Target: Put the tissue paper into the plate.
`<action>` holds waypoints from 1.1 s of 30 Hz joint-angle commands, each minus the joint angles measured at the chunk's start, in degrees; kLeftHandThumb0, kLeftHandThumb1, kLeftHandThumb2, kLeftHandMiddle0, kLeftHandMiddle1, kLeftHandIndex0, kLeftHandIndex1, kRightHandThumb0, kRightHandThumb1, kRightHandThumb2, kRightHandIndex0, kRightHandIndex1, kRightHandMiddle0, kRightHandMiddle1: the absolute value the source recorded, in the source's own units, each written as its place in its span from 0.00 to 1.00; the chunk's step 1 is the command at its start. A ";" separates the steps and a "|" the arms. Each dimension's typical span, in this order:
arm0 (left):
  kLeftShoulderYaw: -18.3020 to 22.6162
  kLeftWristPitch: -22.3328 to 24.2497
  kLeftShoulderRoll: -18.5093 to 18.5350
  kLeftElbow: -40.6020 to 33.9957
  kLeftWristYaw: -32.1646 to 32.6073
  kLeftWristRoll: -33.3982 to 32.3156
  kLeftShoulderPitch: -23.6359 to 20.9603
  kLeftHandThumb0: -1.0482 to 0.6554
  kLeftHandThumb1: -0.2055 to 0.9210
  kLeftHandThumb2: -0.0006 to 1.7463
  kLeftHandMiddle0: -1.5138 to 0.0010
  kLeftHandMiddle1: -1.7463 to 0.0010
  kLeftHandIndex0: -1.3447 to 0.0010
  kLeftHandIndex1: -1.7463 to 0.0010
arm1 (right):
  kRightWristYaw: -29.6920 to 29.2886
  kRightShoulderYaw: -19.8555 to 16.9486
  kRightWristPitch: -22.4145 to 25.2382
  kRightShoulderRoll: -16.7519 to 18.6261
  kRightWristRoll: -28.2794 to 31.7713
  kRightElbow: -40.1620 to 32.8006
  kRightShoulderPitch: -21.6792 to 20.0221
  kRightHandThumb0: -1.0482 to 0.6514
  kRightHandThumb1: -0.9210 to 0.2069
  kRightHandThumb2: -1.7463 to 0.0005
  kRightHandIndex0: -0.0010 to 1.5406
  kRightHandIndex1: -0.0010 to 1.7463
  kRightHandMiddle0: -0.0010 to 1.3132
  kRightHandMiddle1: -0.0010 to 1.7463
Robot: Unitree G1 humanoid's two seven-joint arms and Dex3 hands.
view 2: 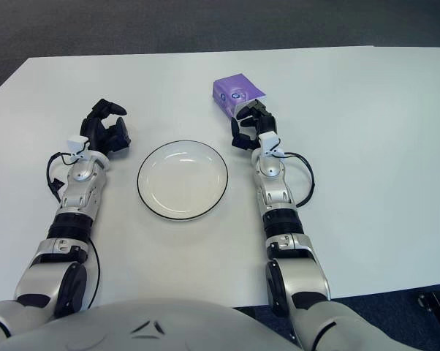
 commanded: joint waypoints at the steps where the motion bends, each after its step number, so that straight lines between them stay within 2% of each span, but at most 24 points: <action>1: -0.67 -0.02 -3.67 5.16 0.78 0.45 8.50 0.34 0.51 0.72 0.16 0.00 0.58 0.00 | 0.01 -0.17 -0.57 1.13 0.26 4.31 7.11 0.36 0.43 0.33 0.71 1.00 0.40 1.00; 14: -0.61 -0.29 -3.82 4.82 0.68 0.28 8.67 0.34 0.51 0.71 0.16 0.00 0.58 0.00 | 0.05 -0.27 -0.65 0.91 0.28 3.19 7.45 0.35 0.44 0.32 0.72 1.00 0.40 1.00; 20: -0.68 -0.51 -3.76 4.76 0.69 0.41 8.69 0.34 0.51 0.72 0.16 0.00 0.58 0.00 | -1.11 -0.40 0.08 0.54 -0.47 -1.49 8.32 0.35 0.44 0.32 0.71 1.00 0.40 1.00; 26: -0.84 -0.65 -3.86 4.55 0.59 0.44 8.82 0.34 0.51 0.72 0.16 0.00 0.57 0.00 | -5.38 0.40 -0.20 0.47 -4.32 -7.31 9.16 0.36 0.44 0.33 0.71 1.00 0.40 1.00; 33: -0.86 -0.52 -4.06 4.44 0.86 0.49 8.72 0.34 0.51 0.72 0.16 0.00 0.57 0.00 | -9.54 2.13 2.18 0.95 -9.34 -13.85 7.36 0.36 0.43 0.33 0.71 1.00 0.40 1.00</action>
